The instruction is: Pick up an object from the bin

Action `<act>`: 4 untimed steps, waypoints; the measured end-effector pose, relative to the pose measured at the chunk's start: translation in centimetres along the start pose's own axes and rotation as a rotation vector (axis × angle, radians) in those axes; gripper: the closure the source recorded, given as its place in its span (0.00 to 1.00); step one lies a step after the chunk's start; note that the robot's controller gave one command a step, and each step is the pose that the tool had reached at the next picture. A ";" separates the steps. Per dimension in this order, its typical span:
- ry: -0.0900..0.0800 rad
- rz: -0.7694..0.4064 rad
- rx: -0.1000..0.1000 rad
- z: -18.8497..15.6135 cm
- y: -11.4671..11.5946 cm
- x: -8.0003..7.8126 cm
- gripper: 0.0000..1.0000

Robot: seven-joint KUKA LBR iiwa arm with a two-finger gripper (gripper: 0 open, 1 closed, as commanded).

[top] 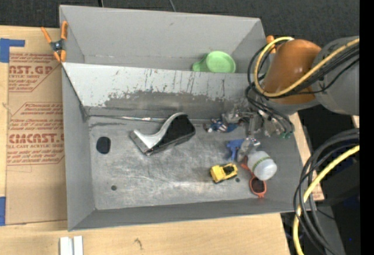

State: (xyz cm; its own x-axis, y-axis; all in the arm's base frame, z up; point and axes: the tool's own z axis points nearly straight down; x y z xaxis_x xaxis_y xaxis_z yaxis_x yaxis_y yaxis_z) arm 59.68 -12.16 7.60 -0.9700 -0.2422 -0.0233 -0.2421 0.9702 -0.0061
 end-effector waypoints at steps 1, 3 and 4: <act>0.021 -0.176 -0.009 -3.0 4.4 1.9 1.00; 0.020 -0.176 -0.009 -3.0 4.4 1.9 0.00; 0.005 -0.458 -0.008 -0.2 2.3 6.7 1.00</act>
Offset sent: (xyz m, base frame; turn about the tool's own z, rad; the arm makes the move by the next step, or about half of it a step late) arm 0.0000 0.0000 0.0000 0.0000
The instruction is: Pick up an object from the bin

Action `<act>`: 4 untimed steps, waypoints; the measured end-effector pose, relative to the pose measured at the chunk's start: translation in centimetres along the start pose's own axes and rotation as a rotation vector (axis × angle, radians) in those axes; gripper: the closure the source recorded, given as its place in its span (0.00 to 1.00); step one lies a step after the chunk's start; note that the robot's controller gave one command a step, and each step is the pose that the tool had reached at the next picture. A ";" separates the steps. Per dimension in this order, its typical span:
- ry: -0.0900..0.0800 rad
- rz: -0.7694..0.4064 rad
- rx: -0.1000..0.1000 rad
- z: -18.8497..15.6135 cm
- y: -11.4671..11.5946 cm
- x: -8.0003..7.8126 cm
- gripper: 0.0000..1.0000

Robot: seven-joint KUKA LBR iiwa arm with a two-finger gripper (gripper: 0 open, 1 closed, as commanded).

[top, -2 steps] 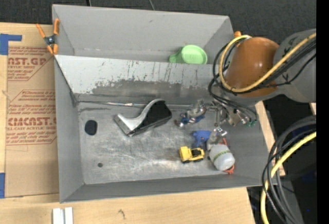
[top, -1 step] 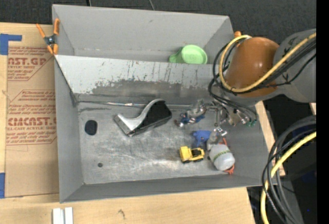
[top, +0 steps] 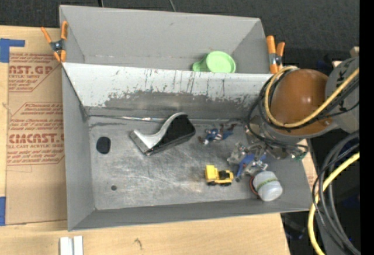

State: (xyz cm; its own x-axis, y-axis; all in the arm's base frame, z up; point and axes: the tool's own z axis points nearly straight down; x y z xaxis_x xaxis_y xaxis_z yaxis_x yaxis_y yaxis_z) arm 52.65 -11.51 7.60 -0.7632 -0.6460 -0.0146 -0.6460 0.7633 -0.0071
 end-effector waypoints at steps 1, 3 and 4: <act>0.000 0.000 0.000 0.0 0.0 0.0 1.00; 0.012 0.010 -0.007 -13.1 -0.4 -0.5 1.00; 0.012 0.010 -0.007 -13.1 -0.4 -0.5 1.00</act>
Offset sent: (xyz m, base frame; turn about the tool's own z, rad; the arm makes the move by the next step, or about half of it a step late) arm 0.0038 -0.0020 0.1315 0.0096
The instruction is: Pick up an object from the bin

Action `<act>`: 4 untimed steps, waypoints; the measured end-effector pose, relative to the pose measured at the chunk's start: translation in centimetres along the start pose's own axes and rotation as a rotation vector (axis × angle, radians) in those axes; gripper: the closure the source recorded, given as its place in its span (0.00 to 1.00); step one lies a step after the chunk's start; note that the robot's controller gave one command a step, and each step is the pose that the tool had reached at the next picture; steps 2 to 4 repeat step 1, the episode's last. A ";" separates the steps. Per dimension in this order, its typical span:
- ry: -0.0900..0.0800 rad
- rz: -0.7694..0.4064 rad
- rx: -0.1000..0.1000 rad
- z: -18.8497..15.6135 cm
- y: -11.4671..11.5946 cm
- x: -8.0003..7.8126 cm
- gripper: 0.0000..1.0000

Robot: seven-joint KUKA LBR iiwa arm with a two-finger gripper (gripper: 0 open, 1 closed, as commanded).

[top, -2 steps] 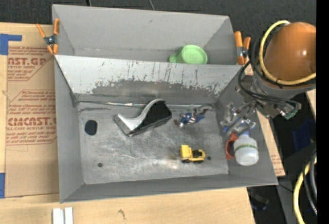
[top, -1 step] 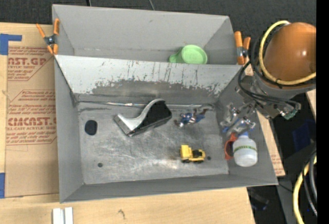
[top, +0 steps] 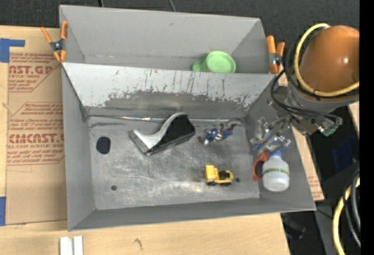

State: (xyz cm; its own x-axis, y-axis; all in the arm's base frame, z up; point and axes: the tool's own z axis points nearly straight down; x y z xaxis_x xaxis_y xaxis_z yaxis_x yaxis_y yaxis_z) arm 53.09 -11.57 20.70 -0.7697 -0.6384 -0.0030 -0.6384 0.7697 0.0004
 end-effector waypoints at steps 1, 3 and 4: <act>0.000 0.000 0.000 0.0 0.0 0.0 1.00; 0.000 0.000 0.000 0.0 0.0 0.0 1.00; 0.000 0.000 0.000 0.0 0.0 0.0 1.00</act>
Offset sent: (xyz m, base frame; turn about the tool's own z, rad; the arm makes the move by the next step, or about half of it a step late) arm 0.0000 0.0000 0.0000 0.0000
